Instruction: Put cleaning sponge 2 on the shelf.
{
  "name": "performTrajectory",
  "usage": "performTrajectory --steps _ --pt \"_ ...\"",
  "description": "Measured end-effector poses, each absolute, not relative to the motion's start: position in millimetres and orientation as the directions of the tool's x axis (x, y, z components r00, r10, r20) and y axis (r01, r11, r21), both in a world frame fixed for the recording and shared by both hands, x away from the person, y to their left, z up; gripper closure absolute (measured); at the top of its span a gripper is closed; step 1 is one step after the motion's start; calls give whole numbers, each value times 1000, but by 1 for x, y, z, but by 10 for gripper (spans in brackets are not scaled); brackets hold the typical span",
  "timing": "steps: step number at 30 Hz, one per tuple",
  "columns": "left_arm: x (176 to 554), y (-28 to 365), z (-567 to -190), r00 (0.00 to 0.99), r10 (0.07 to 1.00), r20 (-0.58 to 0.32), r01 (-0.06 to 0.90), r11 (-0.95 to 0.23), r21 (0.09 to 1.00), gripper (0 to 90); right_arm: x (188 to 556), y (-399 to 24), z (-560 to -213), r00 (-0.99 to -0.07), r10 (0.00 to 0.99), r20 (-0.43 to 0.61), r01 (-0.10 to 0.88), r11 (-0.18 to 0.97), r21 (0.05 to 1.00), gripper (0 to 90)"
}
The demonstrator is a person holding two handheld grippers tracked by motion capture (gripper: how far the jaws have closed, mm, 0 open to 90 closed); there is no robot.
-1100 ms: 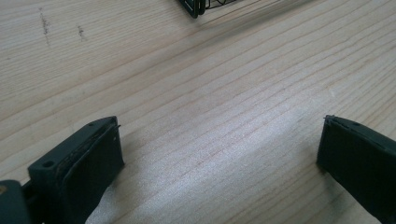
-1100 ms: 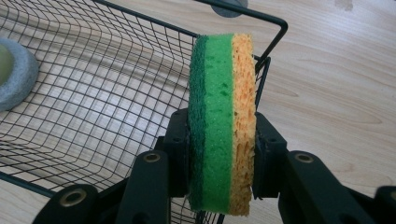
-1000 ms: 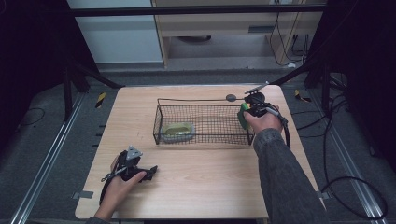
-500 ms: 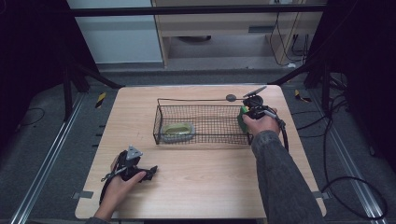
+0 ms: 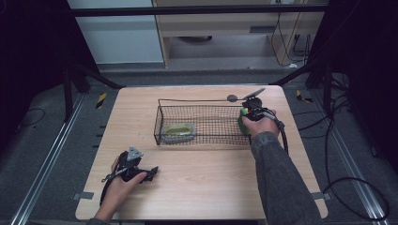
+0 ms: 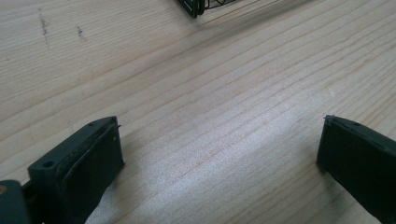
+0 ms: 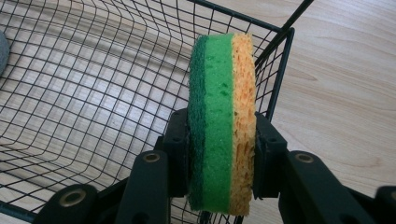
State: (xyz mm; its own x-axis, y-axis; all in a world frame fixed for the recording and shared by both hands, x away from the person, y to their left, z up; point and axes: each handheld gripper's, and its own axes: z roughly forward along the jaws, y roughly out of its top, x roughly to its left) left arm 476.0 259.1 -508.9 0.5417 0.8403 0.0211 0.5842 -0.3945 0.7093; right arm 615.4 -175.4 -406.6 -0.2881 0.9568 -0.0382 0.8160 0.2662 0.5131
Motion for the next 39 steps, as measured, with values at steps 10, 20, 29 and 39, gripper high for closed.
performTrajectory --steps 10,20,29,39 --pt "476 259 -509 542 840 21 584 -395 709 0 616 -175 -410 -291 956 -36 817 268 511 647" --pt "476 259 -509 542 840 21 584 -394 710 0 616 -174 -410 -289 957 -32 819 264 509 611" --pt "476 259 -509 543 840 21 584 -396 709 0 614 -171 -409 -303 953 -29 821 276 499 535" --pt "476 259 -509 543 840 21 584 -395 709 0 610 -157 -404 -323 946 -14 812 285 510 502"
